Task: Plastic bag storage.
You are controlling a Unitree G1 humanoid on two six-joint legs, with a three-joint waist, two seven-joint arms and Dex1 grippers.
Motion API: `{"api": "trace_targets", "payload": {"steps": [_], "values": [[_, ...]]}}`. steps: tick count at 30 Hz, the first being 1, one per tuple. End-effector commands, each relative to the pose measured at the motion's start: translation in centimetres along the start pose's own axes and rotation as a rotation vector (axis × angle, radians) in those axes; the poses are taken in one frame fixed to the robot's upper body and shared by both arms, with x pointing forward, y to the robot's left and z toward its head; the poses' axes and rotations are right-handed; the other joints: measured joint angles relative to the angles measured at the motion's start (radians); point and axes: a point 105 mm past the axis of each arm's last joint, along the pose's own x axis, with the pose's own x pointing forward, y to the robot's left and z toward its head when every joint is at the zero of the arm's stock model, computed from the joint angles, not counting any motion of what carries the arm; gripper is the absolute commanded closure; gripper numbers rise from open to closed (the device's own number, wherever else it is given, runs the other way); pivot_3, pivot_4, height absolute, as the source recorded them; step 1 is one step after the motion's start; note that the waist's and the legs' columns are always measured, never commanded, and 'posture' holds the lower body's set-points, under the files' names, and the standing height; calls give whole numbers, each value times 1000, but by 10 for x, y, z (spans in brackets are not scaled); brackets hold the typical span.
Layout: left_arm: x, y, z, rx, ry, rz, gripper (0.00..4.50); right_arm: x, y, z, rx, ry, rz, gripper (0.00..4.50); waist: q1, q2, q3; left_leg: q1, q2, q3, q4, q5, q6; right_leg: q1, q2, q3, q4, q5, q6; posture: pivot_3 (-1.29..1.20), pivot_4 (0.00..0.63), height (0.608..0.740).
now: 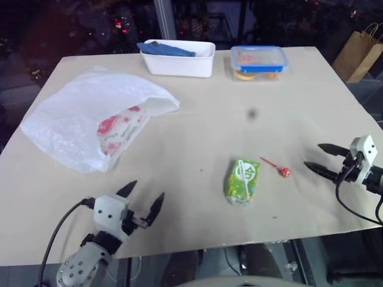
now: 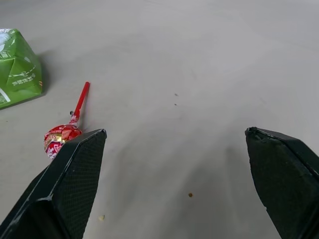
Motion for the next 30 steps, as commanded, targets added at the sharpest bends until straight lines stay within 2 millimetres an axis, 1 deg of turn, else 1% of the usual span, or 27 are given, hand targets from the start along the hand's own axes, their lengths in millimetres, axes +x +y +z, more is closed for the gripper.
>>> {"api": "trace_targets", "payload": {"steps": [1,3,5,7,9,11,15,18,21,26,27,28,29,30], "values": [[-3,3,14,48,-34,87,10,11,10,20,-54,-62,72,0,0,0,0,0,0,0,0,0,0,0,0,0,0,0,0,0,150,740],[-8,6,11,66,5,187,10,24,32,42,-46,-125,198,0,-1,0,0,0,0,0,0,0,0,0,0,0,0,0,0,0,150,740],[-13,10,11,67,17,272,10,34,52,59,-30,-163,296,0,-3,0,0,0,0,-1,0,0,0,0,0,1,0,0,0,0,150,740],[-16,12,15,91,11,330,10,42,74,75,-14,-192,386,0,0,0,0,0,0,-2,0,0,0,0,0,1,0,0,0,0,150,740],[-18,20,22,89,-11,434,10,53,100,97,-14,-235,486,0,4,-1,0,-1,0,-3,0,0,0,0,0,-1,0,0,0,0,150,740],[-17,25,29,85,-44,498,10,58,116,111,-18,-269,536,0,8,-1,0,-2,0,-4,1,0,0,0,0,-2,0,0,0,0,150,740],[-11,30,36,76,-80,560,10,63,128,121,-30,-286,572,0,19,-1,0,-3,-1,-5,2,0,0,0,0,-5,0,0,0,0,150,740],[1,35,37,57,-93,584,10,64,137,125,-41,-287,608,0,25,-1,0,-3,-1,-4,2,0,0,0,0,-5,-1,0,0,0,150,740],[10,45,40,42,-109,636,10,64,147,128,-37,-279,649,0,26,-1,0,-3,-1,-5,2,0,0,0,0,-7,0,0,0,0,150,740],[21,54,47,17,-151,645,10,67,148,127,-66,-271,635,0,25,-2,0,-3,-2,-5,2,0,0,0,0,-7,-1,0,0,0,150,740],[21,57,49,16,-163,649,403,67,146,126,-72,-268,629,0,25,-2,0,-3,-2,-5,2,0,0,0,0,-7,-1,0,0,0,150,740],[22,59,51,10,-172,652,535,68,146,126,-76,-266,624,0,25,-2,0,-3,-2,-5,2,0,0,0,0,-7,-1,0,0,0,150,740],[23,61,52,13,-177,652,996,68,145,125,-75,-266,620,0,26,-2,0,-4,-2,-5,2,0,0,0,0,-7,-1,0,0,0,150,740],[23,61,54,21,-184,646,1298,67,145,125,-74,-267,617,0,26,-2,0,-4,-2,-6,2,0,0,0,0,-7,-1,0,0,0,150,740]]}}
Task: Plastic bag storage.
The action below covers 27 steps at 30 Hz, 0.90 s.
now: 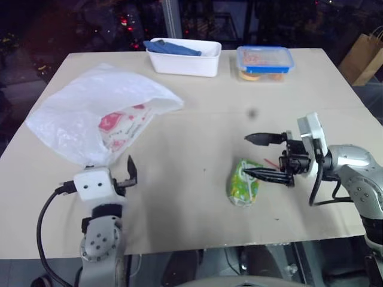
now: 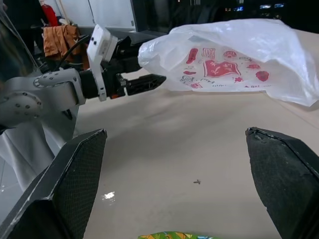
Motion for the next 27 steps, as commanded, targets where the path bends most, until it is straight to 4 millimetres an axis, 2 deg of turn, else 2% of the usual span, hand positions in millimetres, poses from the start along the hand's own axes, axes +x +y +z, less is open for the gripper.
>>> {"api": "trace_targets", "payload": {"steps": [1,5,7,12,14,17,19,23,27], "values": [[4,5,12,5,-53,-4,1768,-1,1,9,-56,-15,-2,0,0,0,0,0,0,0,0,0,0,0,0,0,0,0,0,0,150,740],[6,4,16,-2,-67,-20,3286,-2,-1,6,-58,-10,-16,0,0,0,0,0,0,0,0,0,0,0,0,0,0,0,0,0,150,740],[7,3,18,2,-73,-22,4358,-3,-2,3,-56,4,-28,0,0,0,0,0,0,0,0,0,0,0,0,0,0,0,0,0,150,740],[11,-5,23,-1,-94,-70,4444,-12,-4,-22,-25,156,-79,0,3,0,0,0,0,0,0,0,0,0,0,0,0,0,0,0,150,740],[12,-10,25,18,-101,-105,4444,-12,-1,-22,-56,159,-73,0,2,-1,0,0,-1,-1,0,0,0,0,0,-1,0,0,0,0,150,740],[15,-13,27,16,-105,-125,4444,-20,-1,-38,-136,318,-53,0,0,0,0,0,-1,0,0,0,0,0,0,0,0,0,0,0,150,740],[16,-14,28,28,-111,-139,4444,-27,-1,-42,-191,384,-18,0,-1,0,0,0,-1,0,0,0,0,0,0,0,0,0,0,0,150,740],[18,-14,26,34,-102,-151,4444,-44,-16,-52,-350,560,49,0,-2,0,0,0,-1,0,0,0,0,0,0,-1,0,0,0,0,150,740],[19,-16,26,53,-106,-186,4444,-52,-36,-57,-495,649,117,0,-5,-1,0,1,-1,1,0,0,0,0,0,0,0,0,0,0,150,740]]}}
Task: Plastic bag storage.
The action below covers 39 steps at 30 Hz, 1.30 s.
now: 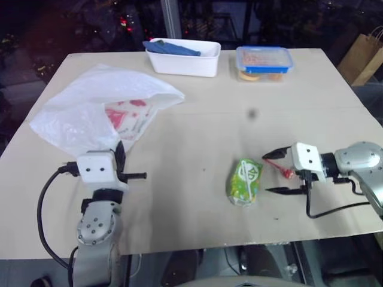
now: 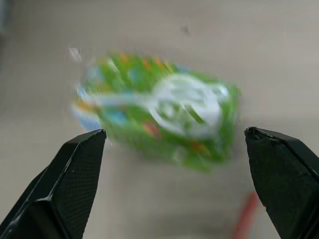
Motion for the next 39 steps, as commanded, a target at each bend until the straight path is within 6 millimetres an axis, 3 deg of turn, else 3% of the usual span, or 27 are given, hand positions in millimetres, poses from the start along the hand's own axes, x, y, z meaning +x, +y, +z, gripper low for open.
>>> {"api": "trace_targets", "payload": {"steps": [1,5,10,13,17,20,24,27,30,32,39], "values": [[1,1,7,18,-31,-19,4444,-5,-14,-7,-169,81,29,0,-2,0,0,0,0,0,0,0,0,0,0,0,0,0,0,0,150,740],[1,1,5,20,-28,-24,4444,-16,-28,-24,-117,180,37,0,-2,0,0,-1,1,-1,0,0,-1,0,0,0,0,0,0,0,150,740],[-1,-1,3,23,-21,-28,4444,-21,-13,-50,83,306,67,0,6,0,0,-2,0,-2,0,0,-1,0,-2,-1,-1,0,0,0,150,740],[-1,-2,2,29,-20,-33,4444,-21,-1,-55,190,346,79,0,6,0,0,-2,0,-5,-1,0,-1,-1,-3,-2,-1,0,0,0,150,740],[-2,-2,2,31,-19,-36,4444,-22,-3,-60,222,393,25,0,4,1,0,-2,0,-6,-1,0,0,-1,-3,-1,-1,0,0,0,150,740],[-1,-3,2,33,-22,-44,4500,-21,-8,-56,216,392,2,835,5,1,0,-2,-1,-5,0,0,0,-1,-3,-2,-1,0,0,0,150,740],[0,-4,2,34,-24,-50,4500,-21,-9,-53,222,390,-11,2787,5,0,0,-2,-1,-4,0,0,-1,0,-3,-2,-1,0,0,0,150,740],[0,-5,2,33,-27,-64,4500,-21,-12,-49,211,384,-34,3784,5,0,0,-2,-1,-4,0,0,-1,0,-3,-2,-1,0,0,0,150,740],[3,-11,5,29,-40,-104,4500,-20,-26,-36,191,326,-89,3785,5,0,0,-2,-1,-4,0,0,-1,0,-3,-2,-1,0,0,0,150,740],[8,-24,11,23,-62,-183,4500,-13,-43,-15,188,221,-161,3785,0,0,0,-2,-1,-4,0,0,-1,0,-3,-2,0,0,0,0,150,740],[54,-102,64,-39,-228,-533,4500,-5,-75,19,215,117,-248,3785,12,1,0,-5,-5,-9,1,1,-3,0,-3,-8,0,1,-1,0,150,740]]}}
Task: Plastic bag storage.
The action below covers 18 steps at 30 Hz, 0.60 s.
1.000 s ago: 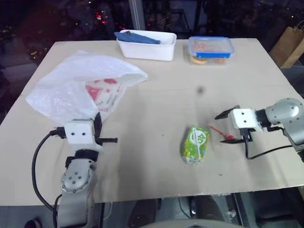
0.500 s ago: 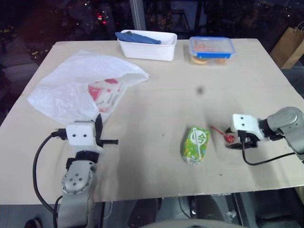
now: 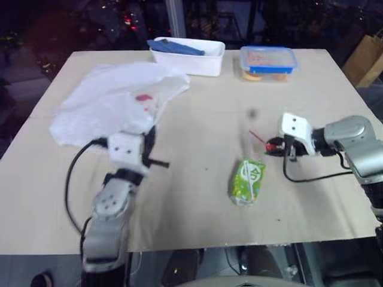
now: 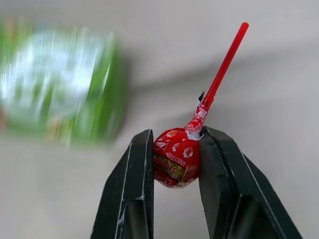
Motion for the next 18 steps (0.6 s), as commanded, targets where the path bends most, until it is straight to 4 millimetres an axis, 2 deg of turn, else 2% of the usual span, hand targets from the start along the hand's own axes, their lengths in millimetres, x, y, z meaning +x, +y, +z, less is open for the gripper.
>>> {"api": "trace_targets", "payload": {"steps": [1,3,5,7,9,15,18], "values": [[35,-33,22,-21,-89,-187,4500,-7,-15,18,-21,-48,-53,3785,1,0,0,-1,-2,-1,0,1,-2,0,-1,-1,0,0,0,0,150,740],[50,-58,33,-29,-136,-328,4500,-8,-22,23,-22,-58,-70,3785,-5,0,0,-6,-3,-1,2,2,-4,-4,-1,-1,0,0,1,0,150,740],[53,-84,40,-57,-169,-478,4500,-9,-26,24,-27,-46,-79,3785,-10,0,0,-9,-4,0,3,2,-4,-7,-2,0,0,1,1,0,150,740],[41,-105,45,-69,-190,-642,4500,-7,-27,27,-32,-51,-72,3785,-18,0,0,-11,-4,0,-1,2,-4,-13,-3,2,0,0,1,0,150,740],[26,-115,46,-73,-197,-750,4500,-5,-31,32,-30,-70,-86,3785,-34,0,0,-14,-3,0,-3,2,-4,-18,-2,3,0,0,1,0,150,740],[9,-92,45,-115,-163,-734,4500,-2,-55,37,-37,-59,-163,3785,-43,1,0,-15,-2,1,-2,2,-4,-22,-2,6,4,0,1,0,150,740],[3,-86,48,-181,-161,-680,4500,23,-62,61,-34,-120,-145,3785,-48,1,0,-9,-2,2,-1,2,-3,-17,-2,7,7,0,1,0,150,740]]}}
